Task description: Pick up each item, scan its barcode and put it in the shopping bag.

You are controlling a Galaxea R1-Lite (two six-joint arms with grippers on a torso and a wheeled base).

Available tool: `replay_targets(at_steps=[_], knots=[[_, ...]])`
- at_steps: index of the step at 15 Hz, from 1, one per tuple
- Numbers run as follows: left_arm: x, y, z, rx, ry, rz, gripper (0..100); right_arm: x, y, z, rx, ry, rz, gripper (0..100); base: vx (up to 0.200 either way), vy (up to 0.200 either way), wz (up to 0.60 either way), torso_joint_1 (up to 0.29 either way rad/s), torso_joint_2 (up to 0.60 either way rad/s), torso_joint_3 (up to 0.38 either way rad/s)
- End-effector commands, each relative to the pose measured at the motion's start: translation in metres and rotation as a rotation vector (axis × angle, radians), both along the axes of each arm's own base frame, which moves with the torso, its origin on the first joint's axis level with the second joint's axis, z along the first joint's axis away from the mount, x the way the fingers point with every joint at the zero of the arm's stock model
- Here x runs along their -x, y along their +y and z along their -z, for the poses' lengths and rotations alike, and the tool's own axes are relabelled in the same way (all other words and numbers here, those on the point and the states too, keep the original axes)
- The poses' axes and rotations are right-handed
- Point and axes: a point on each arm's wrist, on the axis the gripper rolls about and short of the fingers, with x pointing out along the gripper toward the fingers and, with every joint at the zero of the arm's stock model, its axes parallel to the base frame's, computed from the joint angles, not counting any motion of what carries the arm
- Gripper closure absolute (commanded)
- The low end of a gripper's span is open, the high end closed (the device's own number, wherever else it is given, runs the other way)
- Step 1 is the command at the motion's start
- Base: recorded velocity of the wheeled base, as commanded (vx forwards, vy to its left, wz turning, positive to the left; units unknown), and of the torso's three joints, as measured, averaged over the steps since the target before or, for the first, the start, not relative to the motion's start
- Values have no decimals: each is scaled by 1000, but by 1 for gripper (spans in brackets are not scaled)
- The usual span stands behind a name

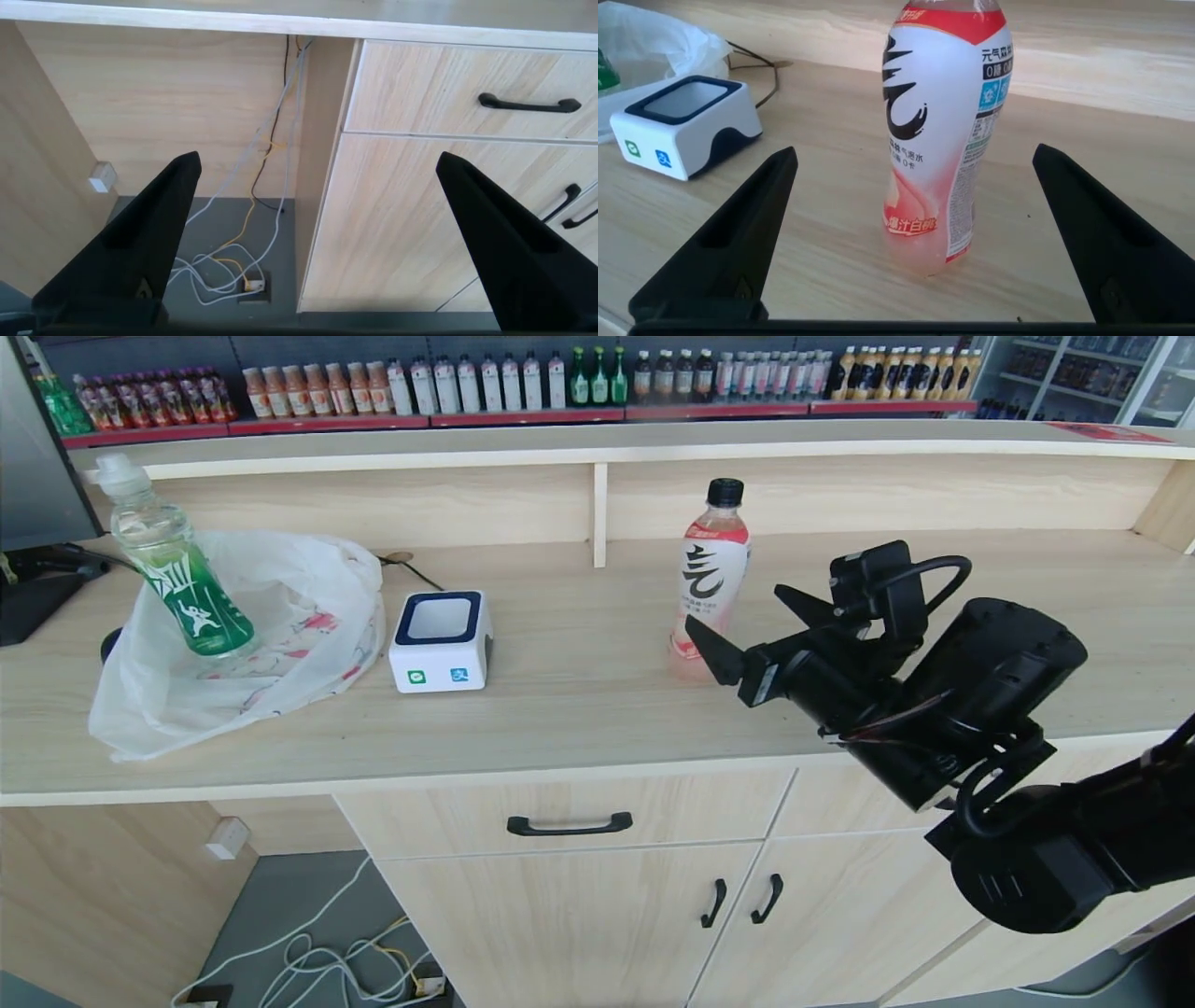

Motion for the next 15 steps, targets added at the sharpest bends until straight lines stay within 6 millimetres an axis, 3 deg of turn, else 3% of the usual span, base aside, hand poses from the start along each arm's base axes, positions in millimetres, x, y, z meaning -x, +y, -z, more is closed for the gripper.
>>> replay_targets(at_steps=[1,8,15], knots=[[0,0,0,0,1,-1,0,-5,3,3,-1,7,12,0,0,0,0,0,0,0],[0,0,0,0,1,-1,0,-23,15,-10,-23,14,78,0,0,0,0,0,0,0],[0,0,0,0,1,-1,0,-32,28,-4,-33,22,102,0,0,0,0,0,0,0]])
